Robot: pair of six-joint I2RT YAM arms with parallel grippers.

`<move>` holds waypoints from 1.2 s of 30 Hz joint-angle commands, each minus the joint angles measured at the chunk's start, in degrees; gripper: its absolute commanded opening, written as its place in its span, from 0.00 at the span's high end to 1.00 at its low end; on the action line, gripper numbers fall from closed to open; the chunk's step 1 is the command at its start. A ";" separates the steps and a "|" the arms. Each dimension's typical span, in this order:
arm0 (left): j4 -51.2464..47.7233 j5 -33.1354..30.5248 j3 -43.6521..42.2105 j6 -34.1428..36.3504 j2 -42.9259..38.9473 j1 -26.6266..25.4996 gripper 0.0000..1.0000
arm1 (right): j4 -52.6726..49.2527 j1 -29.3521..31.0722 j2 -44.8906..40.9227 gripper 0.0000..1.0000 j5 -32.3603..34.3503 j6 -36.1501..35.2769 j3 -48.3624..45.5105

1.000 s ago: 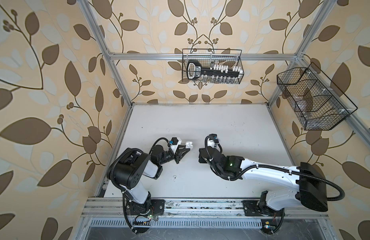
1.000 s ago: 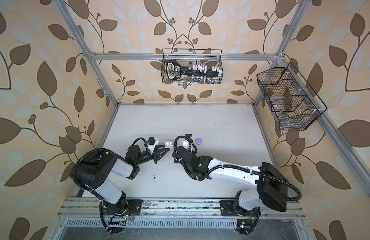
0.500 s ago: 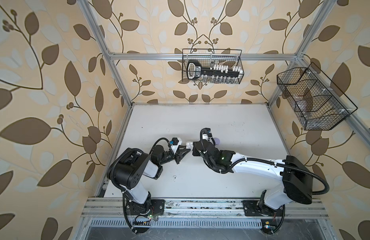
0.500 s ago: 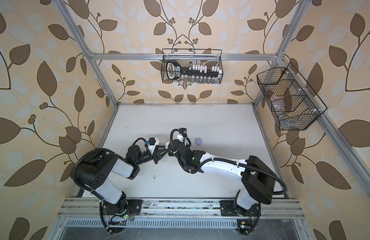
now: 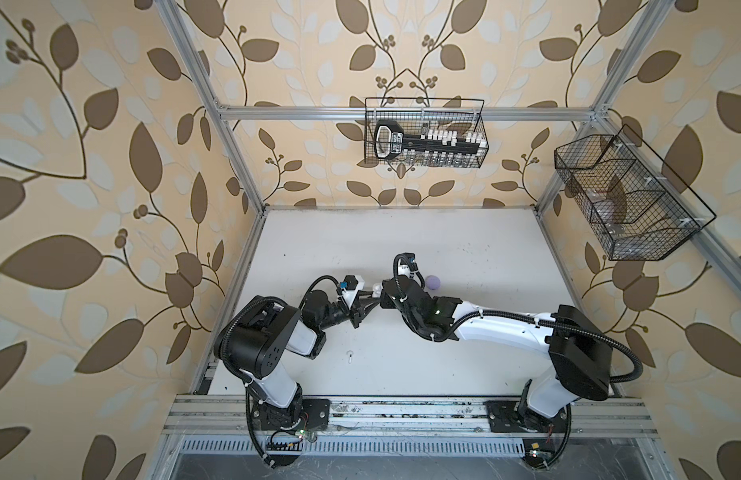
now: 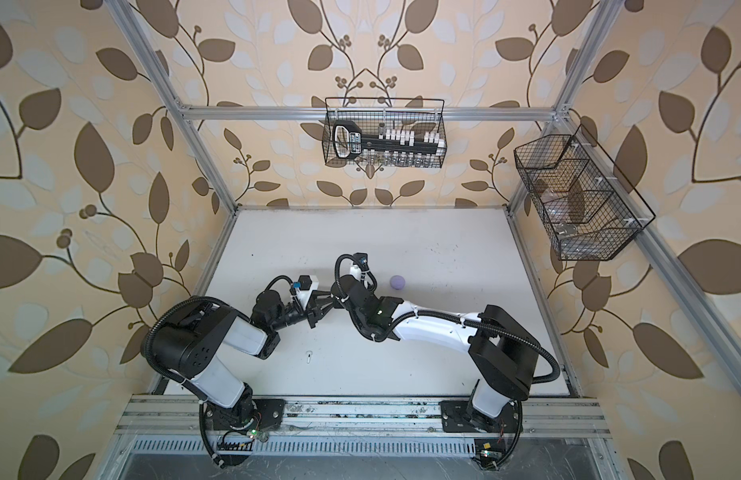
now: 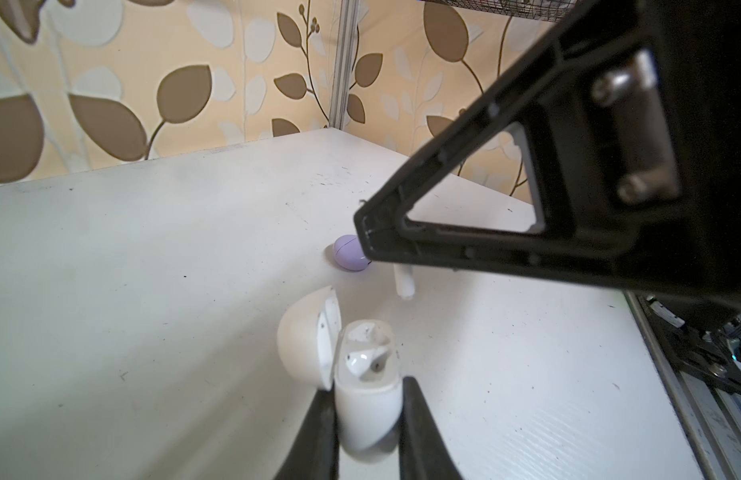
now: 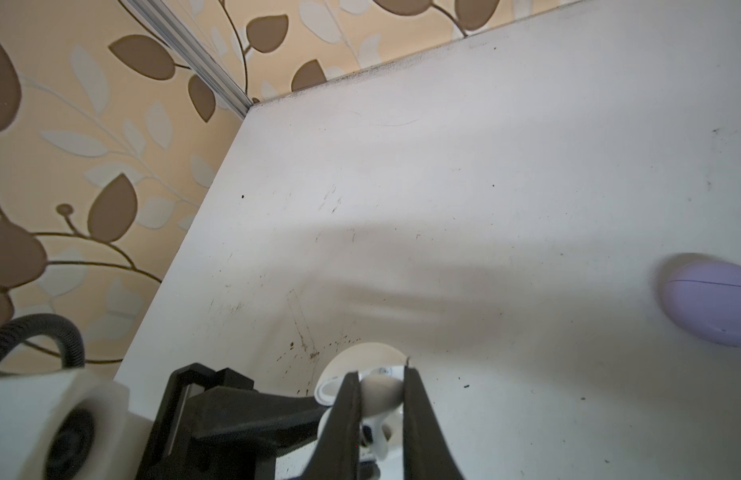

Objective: Insert the wireless bluetooth earbuds into the charging case
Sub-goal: 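Carry the earbud with the right gripper over the open case held by the left gripper, then lower the earbud into the case slot with the right gripper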

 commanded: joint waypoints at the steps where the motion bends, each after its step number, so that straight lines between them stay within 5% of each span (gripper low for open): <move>1: 2.86 1.56 0.11 0.78 0.09 -0.52 0.84 | 0.75 -0.42 1.71 0.85 0.17 -0.52 1.68; 36: 2.83 0.33 0.19 0.41 0.05 -0.34 0.84 | 3.44 0.61 4.62 0.85 -1.88 1.50 1.14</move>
